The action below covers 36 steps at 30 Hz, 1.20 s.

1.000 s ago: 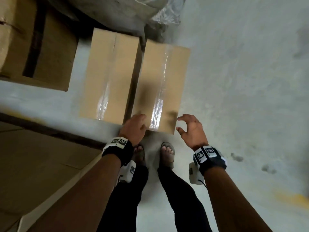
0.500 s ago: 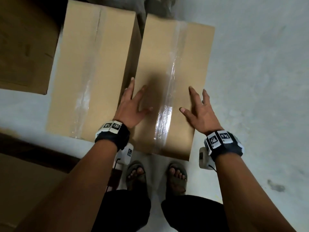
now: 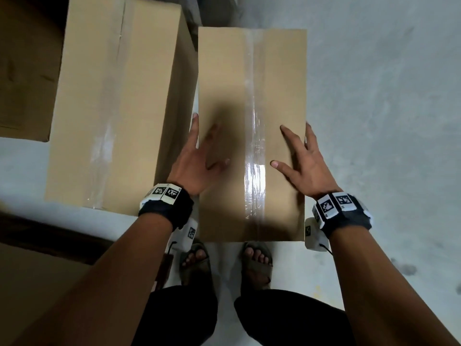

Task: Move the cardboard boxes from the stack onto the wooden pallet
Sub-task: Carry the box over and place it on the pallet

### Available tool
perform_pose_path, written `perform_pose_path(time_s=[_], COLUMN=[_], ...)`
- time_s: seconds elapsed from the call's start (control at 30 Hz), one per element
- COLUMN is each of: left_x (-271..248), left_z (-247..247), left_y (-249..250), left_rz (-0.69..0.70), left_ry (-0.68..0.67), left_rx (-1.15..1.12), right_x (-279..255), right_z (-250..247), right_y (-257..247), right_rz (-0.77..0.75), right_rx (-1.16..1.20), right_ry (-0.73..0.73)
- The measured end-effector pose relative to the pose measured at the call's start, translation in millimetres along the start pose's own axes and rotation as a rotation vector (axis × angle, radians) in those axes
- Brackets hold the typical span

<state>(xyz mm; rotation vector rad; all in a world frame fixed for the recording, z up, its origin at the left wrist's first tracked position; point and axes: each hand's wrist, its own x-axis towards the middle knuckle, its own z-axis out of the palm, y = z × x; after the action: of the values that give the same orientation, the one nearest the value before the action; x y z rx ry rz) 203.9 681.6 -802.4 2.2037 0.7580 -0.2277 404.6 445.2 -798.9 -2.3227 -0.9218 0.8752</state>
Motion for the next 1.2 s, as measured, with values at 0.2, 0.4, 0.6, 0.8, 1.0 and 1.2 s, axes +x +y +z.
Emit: perform_pose_path(time_s=[0.2,0.4,0.6,0.8,1.0,1.2], left_x=[20,27,35,21,-40,-125], left_z=[24,22,29,27,4,-68], left_y=[0,-4,-14,-2,44,122], left_rz=[0.126,0.181,0.113,0.217,0.242,0.190], left_ry=[0.116,0.118,0.066,0.167,0.211,0.135], left_rx=[0.088,-0.030,-0.448,-0.131,-0.042,-0.171], right_x=[22,29,26,3,-56,-135], right_z=[1,9,13,10,-26,-104], right_y=[8,10,3,1,-32,-103], right_rz=[-0.087,-0.234,-0.243,-0.235,-0.231,-0.246], right_rx=[-0.155,-0.086,-0.045,-0.043,-0.035,-0.039], right_ry=[0.045,0.133,0.145,0.104,0.089,0.012])
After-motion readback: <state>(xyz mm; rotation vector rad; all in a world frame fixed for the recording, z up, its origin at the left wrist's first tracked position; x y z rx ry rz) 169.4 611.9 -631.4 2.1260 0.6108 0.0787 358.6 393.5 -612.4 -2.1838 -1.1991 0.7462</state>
